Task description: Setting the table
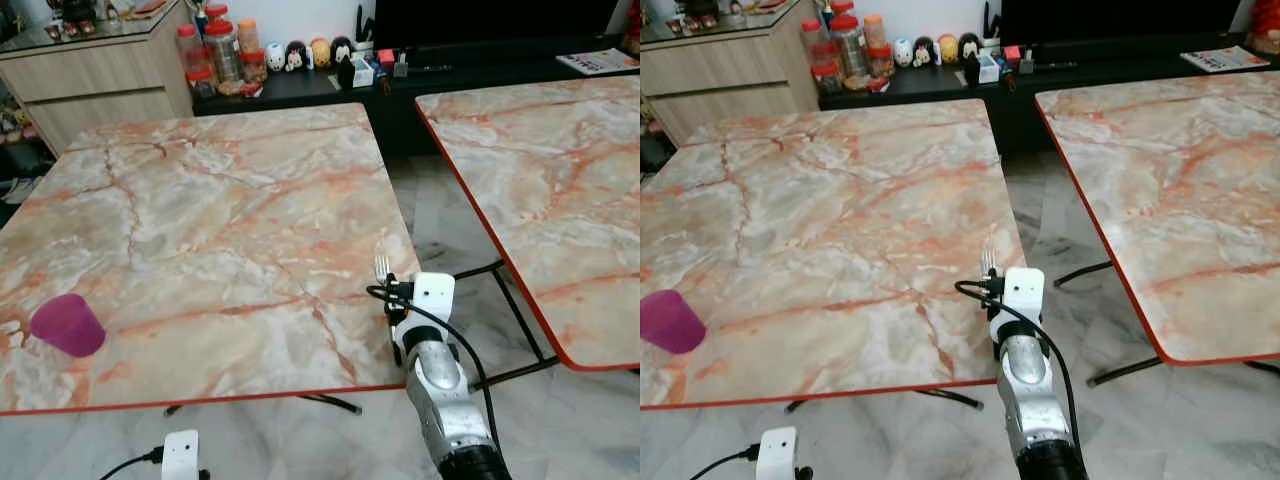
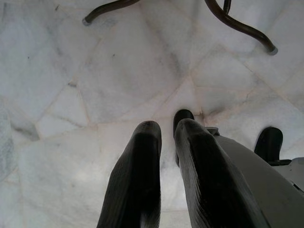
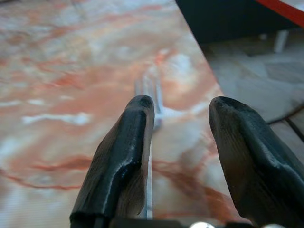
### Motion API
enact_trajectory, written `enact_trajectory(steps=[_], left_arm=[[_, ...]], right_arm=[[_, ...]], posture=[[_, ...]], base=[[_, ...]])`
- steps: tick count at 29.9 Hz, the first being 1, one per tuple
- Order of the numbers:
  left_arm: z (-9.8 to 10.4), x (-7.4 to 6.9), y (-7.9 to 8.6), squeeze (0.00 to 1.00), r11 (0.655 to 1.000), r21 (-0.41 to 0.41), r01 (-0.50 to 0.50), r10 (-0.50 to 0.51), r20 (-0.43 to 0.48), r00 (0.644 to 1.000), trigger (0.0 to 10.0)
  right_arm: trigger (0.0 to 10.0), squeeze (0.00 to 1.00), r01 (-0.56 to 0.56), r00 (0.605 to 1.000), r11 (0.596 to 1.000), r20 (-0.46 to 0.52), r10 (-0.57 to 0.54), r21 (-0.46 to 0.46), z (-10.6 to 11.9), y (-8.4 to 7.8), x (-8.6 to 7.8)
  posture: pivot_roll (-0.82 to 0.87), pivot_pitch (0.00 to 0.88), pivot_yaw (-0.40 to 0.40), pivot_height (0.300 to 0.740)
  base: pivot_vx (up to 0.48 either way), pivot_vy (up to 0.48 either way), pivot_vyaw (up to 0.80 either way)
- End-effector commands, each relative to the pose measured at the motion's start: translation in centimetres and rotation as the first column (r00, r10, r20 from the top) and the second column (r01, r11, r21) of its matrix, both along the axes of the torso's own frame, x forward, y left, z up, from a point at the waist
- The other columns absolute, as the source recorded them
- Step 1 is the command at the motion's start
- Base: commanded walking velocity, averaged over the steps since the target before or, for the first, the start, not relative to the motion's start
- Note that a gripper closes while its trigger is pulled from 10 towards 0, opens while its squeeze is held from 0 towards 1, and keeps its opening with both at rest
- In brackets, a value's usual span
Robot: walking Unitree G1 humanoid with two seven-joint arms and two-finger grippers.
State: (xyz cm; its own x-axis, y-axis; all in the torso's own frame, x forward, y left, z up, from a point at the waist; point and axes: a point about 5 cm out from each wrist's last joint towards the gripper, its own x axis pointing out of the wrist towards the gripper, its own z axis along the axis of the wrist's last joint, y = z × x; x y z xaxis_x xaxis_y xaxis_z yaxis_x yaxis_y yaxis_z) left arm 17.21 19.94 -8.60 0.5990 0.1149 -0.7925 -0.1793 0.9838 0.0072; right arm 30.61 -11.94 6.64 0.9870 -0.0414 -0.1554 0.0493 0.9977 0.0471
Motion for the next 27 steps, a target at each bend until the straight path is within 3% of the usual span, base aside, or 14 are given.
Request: enact_trajectory(steps=[1, 27], left_arm=[[0.0, -0.2, 0.4, 0.0, 1.0, 0.007, -0.01, 0.01, -0.006, 1.0, 10.0], [0.0, 0.1, -0.2, 0.0, 1.0, -0.002, -0.008, 0.008, -0.002, 1.0, 10.0]], right_arm=[[10.0, 0.0, 0.009, 1.0, 1.0, -0.003, -0.009, -0.002, 0.3, 0.1, 0.1], [10.0, 0.0, -0.134, 0.987, 0.991, -0.093, 0.132, -0.026, 0.2, 1.4, -0.6]], posture=[[-0.01, 0.08, 0.065, 0.74], [-0.02, 0.061, 0.047, 0.74]], base=[[0.0, 0.0, 0.0], [0.0, 0.0, 0.0]])
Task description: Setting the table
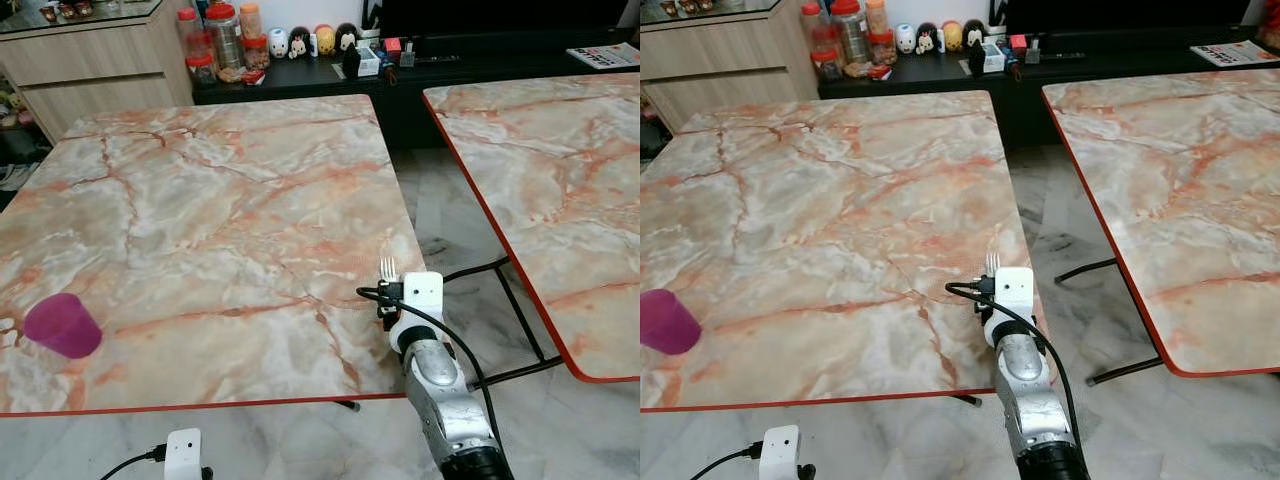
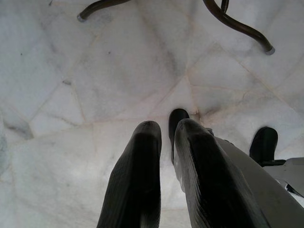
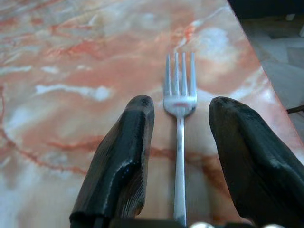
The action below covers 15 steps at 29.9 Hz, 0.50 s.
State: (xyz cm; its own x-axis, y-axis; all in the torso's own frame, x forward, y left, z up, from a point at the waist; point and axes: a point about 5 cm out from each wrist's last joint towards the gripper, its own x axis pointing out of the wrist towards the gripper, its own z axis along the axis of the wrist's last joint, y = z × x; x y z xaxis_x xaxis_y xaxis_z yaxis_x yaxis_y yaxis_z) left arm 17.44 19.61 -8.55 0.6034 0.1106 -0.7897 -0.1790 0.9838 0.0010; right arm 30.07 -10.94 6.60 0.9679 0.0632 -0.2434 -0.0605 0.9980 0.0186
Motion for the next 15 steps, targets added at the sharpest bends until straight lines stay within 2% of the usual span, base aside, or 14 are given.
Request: enact_trajectory(steps=[1, 9, 15], left_arm=[[-0.1, -0.2, 0.1, 0.0, 1.0, 0.003, -0.008, 0.008, -0.008, 1.0, 10.0], [-0.2, -0.4, 0.1, 0.0, 1.0, 0.001, 0.002, -0.002, -0.017, 1.0, 10.0], [-0.3, -0.6, 0.0, 0.0, 1.0, -0.004, 0.01, -0.011, -0.026, 1.0, 10.0]], right_arm=[[10.0, 0.0, -0.023, 1.0, 1.0, -0.003, 0.023, -0.003, 0.2, 0.4, -0.1], [10.0, 0.0, -0.008, 0.999, 1.0, -0.037, 0.007, -0.028, -0.2, 0.2, -0.4], [10.0, 0.0, 0.014, 0.993, 0.999, -0.118, -0.018, -0.033, -1.5, -0.1, -0.8]], posture=[[-0.02, 0.061, 0.047, 0.74], [-0.02, 0.047, 0.045, 0.74], [-0.02, 0.042, 0.046, 0.74]], base=[[0.0, 0.0, 0.0], [0.0, 0.0, 0.0], [0.0, 0.0, 0.0]])
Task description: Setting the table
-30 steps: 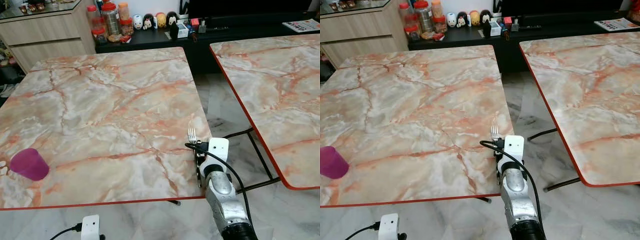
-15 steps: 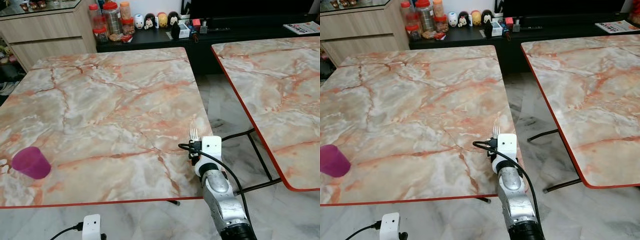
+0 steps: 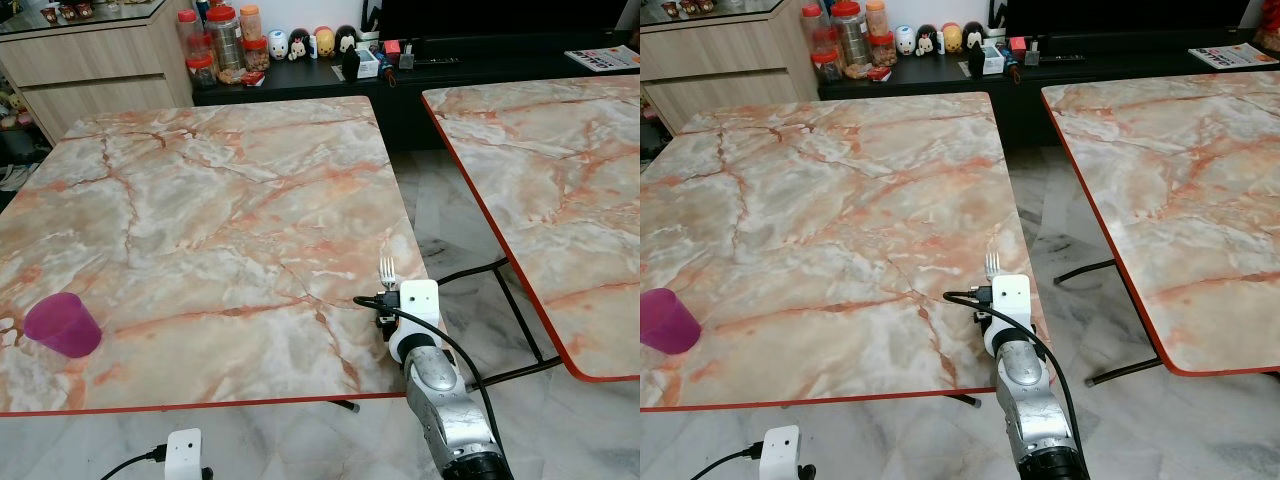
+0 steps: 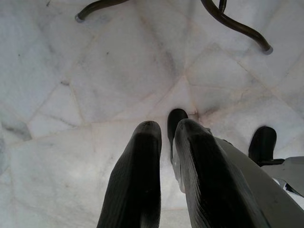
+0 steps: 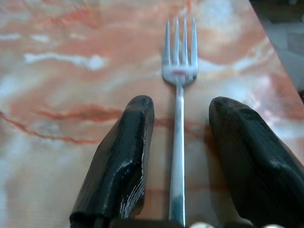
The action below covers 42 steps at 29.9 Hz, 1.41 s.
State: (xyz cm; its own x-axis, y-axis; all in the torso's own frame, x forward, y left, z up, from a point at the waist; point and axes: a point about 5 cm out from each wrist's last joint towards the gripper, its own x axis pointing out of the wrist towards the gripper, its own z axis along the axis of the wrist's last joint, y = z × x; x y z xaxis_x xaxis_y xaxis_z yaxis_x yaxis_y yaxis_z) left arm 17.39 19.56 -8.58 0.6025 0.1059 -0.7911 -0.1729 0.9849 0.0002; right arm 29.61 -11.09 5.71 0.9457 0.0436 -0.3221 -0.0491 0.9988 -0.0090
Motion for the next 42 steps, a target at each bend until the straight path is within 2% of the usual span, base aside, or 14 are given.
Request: enact_trajectory(steps=[1, 4, 9, 10, 11, 12, 23, 40, 42], left_arm=[[-0.3, -0.5, 0.0, 0.0, 1.0, -0.004, 0.005, -0.005, -0.026, 1.0, 10.0], [-0.4, -0.7, -0.1, 0.0, 1.0, -0.005, 0.013, -0.013, -0.04, 0.999, 10.0], [-0.5, -0.9, -0.1, 0.0, 1.0, -0.01, 0.013, -0.013, -0.047, 0.999, 10.0], [-0.5, -0.9, -0.2, 0.0, 1.0, -0.012, 0.013, -0.014, -0.049, 0.999, 10.0], [-0.5, -0.9, -0.2, 0.0, 1.0, -0.012, 0.013, -0.014, -0.049, 0.999, 10.0], [-0.5, -0.9, -0.2, 0.0, 1.0, -0.016, 0.014, -0.014, -0.051, 0.999, 10.0], [-0.7, -1.0, -0.7, 0.0, 0.999, -0.037, 0.025, -0.027, -0.076, 0.997, 10.0], [-0.5, -0.6, -0.8, 0.0, 0.999, -0.037, 0.009, -0.012, -0.065, 0.998, 10.0], [-0.5, -0.6, -0.8, 0.0, 0.999, -0.036, 0.009, -0.011, -0.063, 0.998, 10.0]], right_arm=[[10.0, 0.0, 0.005, 0.999, 1.0, -0.048, -0.005, -0.008, -0.7, 0.1, -0.4], [10.0, 0.0, 0.011, 0.993, 0.999, -0.119, -0.016, -0.038, -1.9, -0.2, -0.8], [10.0, 0.0, -0.01, 0.989, 0.999, -0.145, 0.003, -0.047, -2.2, -0.2, -0.9], [3.8, 0.0, -0.013, 0.99, 0.999, -0.142, 0.006, -0.043, -2.2, -0.1, -0.9], [3.8, 0.0, -0.012, 0.99, 0.999, -0.14, 0.006, -0.042, -2.2, -0.1, -0.9], [0.0, 0.0, -0.017, 0.991, 0.999, -0.134, 0.012, -0.037, -2.1, 0.0, -0.8], [0.0, 0.0, -0.014, 0.992, 0.999, -0.124, 0.009, -0.038, -1.7, -0.2, -0.3], [0.0, 0.0, 0.01, 0.996, 0.999, -0.088, -0.014, -0.051, -0.8, -0.9, 0.5], [0.0, 0.0, 0.01, 0.998, 0.999, -0.054, -0.013, -0.051, -0.3, -0.9, 0.8]], posture=[[-0.02, 0.042, 0.046, 0.74], [-0.01, 0.038, 0.044, 0.74], [-0.01, 0.031, 0.042, 0.74], [-0.01, 0.03, 0.041, 0.74], [-0.01, 0.03, 0.041, 0.74], [-0.01, 0.03, 0.039, 0.74], [-0.02, 0.049, 0.039, 0.74], [-0.02, 0.047, 0.028, 0.74], [-0.02, 0.046, 0.029, 0.74]], base=[[0.0, 0.0, 0.0], [0.0, 0.0, 0.0], [0.0, 0.0, 0.0], [0.0, 0.0, 0.0], [0.0, 0.0, 0.0], [0.0, 0.0, 0.0], [0.0, 0.0, 0.0], [0.0, 0.0, 0.0], [0.0, 0.0, 0.0]])
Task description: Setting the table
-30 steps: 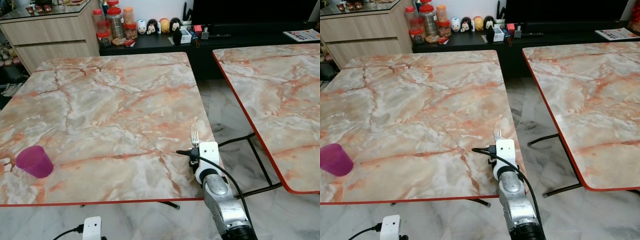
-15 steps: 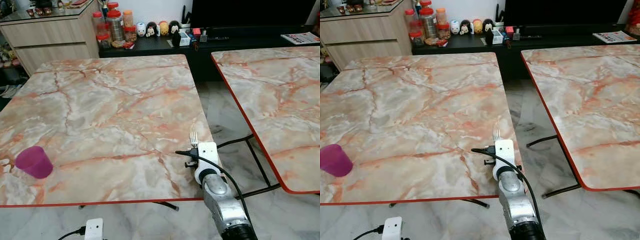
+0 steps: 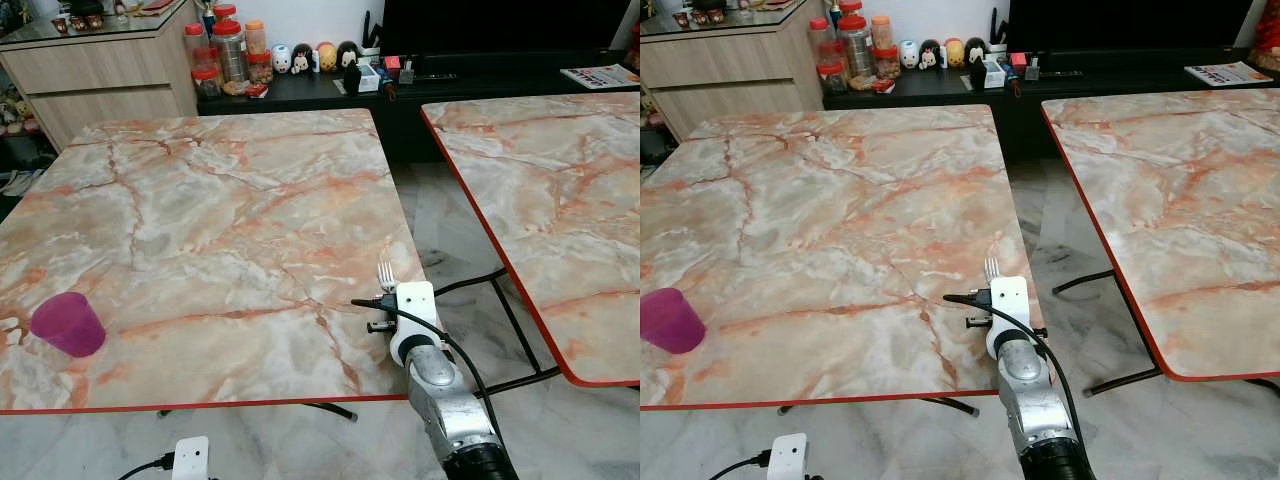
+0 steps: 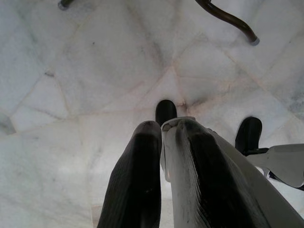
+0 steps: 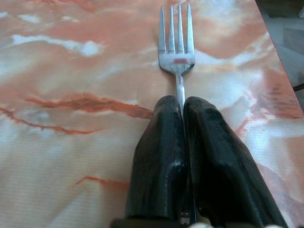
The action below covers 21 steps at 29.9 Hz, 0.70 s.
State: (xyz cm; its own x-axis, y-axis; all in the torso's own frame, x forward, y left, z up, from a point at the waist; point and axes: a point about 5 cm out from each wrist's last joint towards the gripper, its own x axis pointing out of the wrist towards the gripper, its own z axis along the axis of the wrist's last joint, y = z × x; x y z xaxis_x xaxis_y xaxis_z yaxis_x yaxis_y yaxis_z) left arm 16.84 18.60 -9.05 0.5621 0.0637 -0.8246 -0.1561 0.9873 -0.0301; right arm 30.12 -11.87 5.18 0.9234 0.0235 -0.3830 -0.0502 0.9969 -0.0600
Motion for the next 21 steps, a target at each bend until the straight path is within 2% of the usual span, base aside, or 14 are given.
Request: enact_trajectory(steps=[1, 3, 4, 6, 7, 10, 11, 12, 14, 16, 21], left_arm=[[0.0, 0.0, 0.1, 0.0, 1.0, 0.004, -0.008, 0.008, -0.011, 1.0, 10.0], [0.0, 0.1, 0.2, 0.0, 1.0, 0.006, -0.007, 0.007, -0.009, 1.0, 10.0], [0.0, 0.1, 0.2, 0.0, 1.0, 0.007, -0.005, 0.005, -0.008, 1.0, 10.0], [0.1, 0.2, 0.1, 0.0, 1.0, 0.006, -0.004, 0.004, -0.008, 1.0, 10.0], [0.1, 0.2, 0.1, 0.0, 1.0, 0.006, -0.003, 0.003, -0.007, 1.0, 10.0], [0.1, 0.2, 0.1, 0.0, 1.0, 0.006, -0.003, 0.003, -0.006, 1.0, 10.0], [0.1, 0.3, 0.2, 0.0, 1.0, 0.007, -0.003, 0.003, -0.004, 1.0, 10.0], [0.2, 0.4, 0.3, 0.0, 1.0, 0.01, -0.003, 0.003, -0.002, 1.0, 10.0], [0.2, 0.4, 0.4, 0.0, 1.0, 0.013, -0.003, 0.003, -0.001, 1.0, 10.0], [0.3, 0.5, 0.6, 0.0, 1.0, 0.026, 0.012, -0.012, 0.007, 1.0, 10.0], [0.3, 0.5, 0.7, 0.0, 0.999, 0.045, 0.024, -0.024, 0.012, 1.0, 10.0]], right_arm=[[0.0, 0.0, 0.008, 0.999, 1.0, 0.044, -0.009, 0.017, 0.6, 0.0, 0.4], [0.0, 0.0, -0.015, 0.989, 0.999, 0.149, 0.009, 0.036, 2.1, 0.4, 0.9], [0.0, 0.0, -0.039, 0.972, 0.999, 0.232, 0.032, 0.025, 3.3, 0.6, 1.1], [0.0, 0.0, -0.056, 0.956, 0.998, 0.29, 0.047, 0.024, 4.1, 0.9, 1.2], [3.3, 0.0, -0.06, 0.948, 0.998, 0.316, 0.048, 0.029, 4.6, 0.9, 1.2], [3.3, 0.0, -0.061, 0.941, 0.997, 0.336, 0.046, 0.036, 4.9, 1.0, 1.3], [10.0, 0.0, -0.049, 0.931, 0.998, 0.362, 0.031, 0.041, 5.2, 0.9, 1.3], [10.0, 0.0, -0.04, 0.913, 0.998, 0.408, 0.015, 0.052, 5.8, 0.8, 1.4], [10.0, 0.0, -0.043, 0.905, 0.998, 0.426, 0.017, 0.051, 6.0, 0.8, 1.4], [10.0, 0.0, -0.054, 0.904, 0.998, 0.426, 0.043, 0.015, 5.9, 0.8, 1.4], [10.0, 0.0, -0.043, 0.901, 0.999, 0.432, 0.028, 0.026, 5.8, 0.5, 1.5]], posture=[[-0.02, 0.046, 0.029, 0.74], [-0.03, 0.043, 0.032, 0.74], [-0.03, 0.044, 0.034, 0.74], [-0.03, 0.044, 0.035, 0.74], [-0.03, 0.042, 0.035, 0.74], [-0.03, 0.042, 0.035, 0.74], [-0.03, 0.041, 0.043, 0.74], [-0.03, 0.04, 0.045, 0.74], [-0.02, 0.041, 0.047, 0.74], [-0.02, 0.042, 0.05, 0.74], [-0.02, 0.041, 0.056, 0.74]], base=[[0.0, 0.0, 0.0], [0.0, 0.0, 0.0], [0.0, 0.0, 0.0], [0.0, 0.0, 0.0], [0.0, 0.0, 0.0], [0.0, 0.0, 0.0], [0.0, 0.0, 0.0], [0.0, 0.0, 0.0], [0.0, 0.0, 0.0], [0.0, 0.0, 0.0], [0.0, -0.082, 0.0]])
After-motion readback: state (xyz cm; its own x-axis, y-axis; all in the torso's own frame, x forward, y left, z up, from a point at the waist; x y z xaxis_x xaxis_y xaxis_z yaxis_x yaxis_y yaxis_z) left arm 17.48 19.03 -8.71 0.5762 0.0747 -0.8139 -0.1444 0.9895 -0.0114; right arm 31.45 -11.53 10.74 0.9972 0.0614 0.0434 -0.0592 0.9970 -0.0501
